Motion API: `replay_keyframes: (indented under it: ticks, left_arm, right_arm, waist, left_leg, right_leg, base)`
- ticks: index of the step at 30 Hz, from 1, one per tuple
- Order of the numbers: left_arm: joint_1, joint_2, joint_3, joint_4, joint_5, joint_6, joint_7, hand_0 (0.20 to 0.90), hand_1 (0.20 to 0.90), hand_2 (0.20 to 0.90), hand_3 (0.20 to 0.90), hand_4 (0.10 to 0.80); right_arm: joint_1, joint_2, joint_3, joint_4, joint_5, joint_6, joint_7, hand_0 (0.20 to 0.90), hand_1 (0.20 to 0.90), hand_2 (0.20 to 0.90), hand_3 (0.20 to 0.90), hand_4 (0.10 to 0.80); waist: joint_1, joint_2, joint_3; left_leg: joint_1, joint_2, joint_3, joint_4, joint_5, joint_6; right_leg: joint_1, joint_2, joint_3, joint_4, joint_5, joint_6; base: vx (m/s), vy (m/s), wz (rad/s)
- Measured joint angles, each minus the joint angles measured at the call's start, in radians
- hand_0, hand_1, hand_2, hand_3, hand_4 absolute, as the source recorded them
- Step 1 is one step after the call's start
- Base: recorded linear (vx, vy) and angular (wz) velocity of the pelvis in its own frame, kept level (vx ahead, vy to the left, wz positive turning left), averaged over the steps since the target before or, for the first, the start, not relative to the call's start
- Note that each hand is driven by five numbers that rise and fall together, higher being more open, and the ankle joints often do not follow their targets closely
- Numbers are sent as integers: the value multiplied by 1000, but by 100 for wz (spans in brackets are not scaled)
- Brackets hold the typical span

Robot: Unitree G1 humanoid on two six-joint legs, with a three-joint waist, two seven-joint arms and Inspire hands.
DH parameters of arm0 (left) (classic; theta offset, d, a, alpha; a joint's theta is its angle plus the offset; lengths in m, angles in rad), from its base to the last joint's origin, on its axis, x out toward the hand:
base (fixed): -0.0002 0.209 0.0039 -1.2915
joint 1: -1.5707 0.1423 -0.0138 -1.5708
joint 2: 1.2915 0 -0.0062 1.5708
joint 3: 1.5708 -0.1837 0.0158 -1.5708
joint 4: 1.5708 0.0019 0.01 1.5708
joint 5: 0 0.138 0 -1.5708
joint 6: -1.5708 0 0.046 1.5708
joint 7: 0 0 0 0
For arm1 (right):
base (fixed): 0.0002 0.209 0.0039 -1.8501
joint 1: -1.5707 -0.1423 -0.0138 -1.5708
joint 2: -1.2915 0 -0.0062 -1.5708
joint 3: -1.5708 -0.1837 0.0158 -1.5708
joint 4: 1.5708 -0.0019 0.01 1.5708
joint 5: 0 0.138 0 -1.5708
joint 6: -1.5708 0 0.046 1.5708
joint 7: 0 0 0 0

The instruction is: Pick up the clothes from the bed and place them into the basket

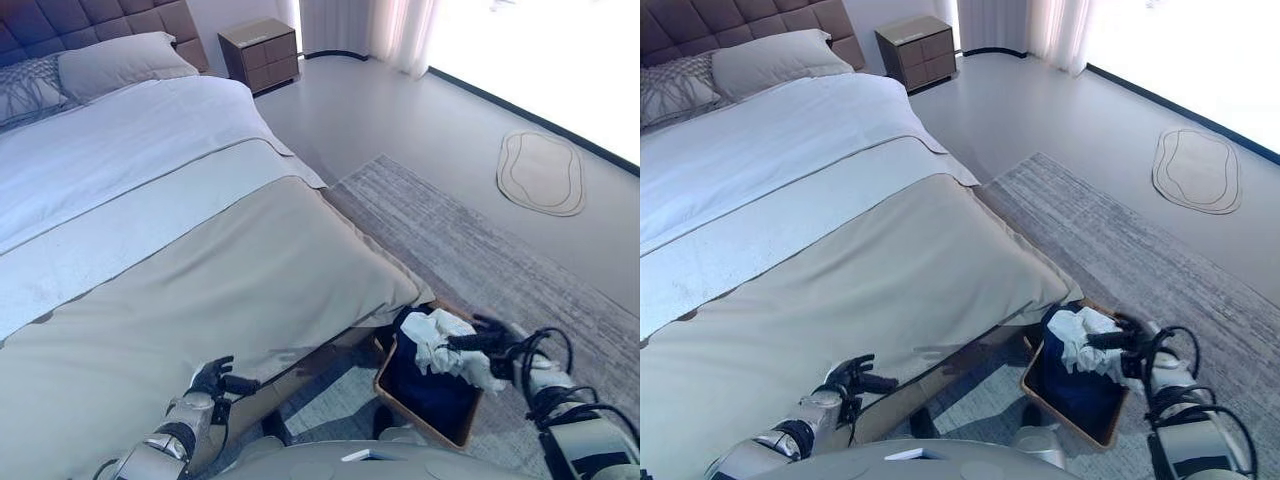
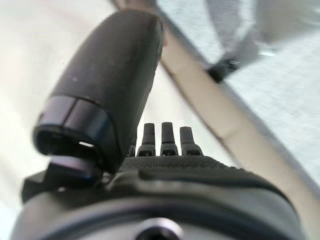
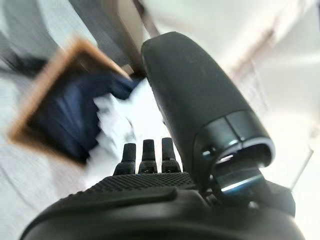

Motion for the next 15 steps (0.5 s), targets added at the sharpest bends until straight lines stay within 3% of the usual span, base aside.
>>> replay_keyframes:
  ticks: [4, 6, 15]
  left_arm:
    - [56, -60, 15, 33, 50, 22, -14, 900, 900, 900, 900, 800]
    - [69, -73, 29, 32, 51, 15, -23, 900, 900, 900, 900, 800]
    - [92, -109, 34, 31, 51, -23, -27, 900, 900, 900, 900, 800]
  right_arm:
    - [105, 137, 66, 36, -20, -56, -3, 900, 900, 900, 900, 800]
    - [132, 163, 99, 35, -66, -78, 12, 900, 900, 900, 900, 800]
    - [143, 157, 180, 29, -163, -116, 40, 900, 900, 900, 900, 800]
  waist:
    - [16, 33, -29]
    - [18, 39, -34]
    - [44, 34, -95]
  left_leg:
    - [8, -3, -16, 1, -4, -4]
    - [8, -3, -26, 3, -4, -4]
    - [-3, -2, -53, -1, -9, -11]
  right_leg:
    - [21, -2, -18, 1, -15, 0]
    - [26, -1, -27, 4, -18, 0]
    - [39, 2, -59, 5, -25, 5]
  base:
    - [58, 45, 12]
    - [5, 52, 12]
    - [8, 29, 10]
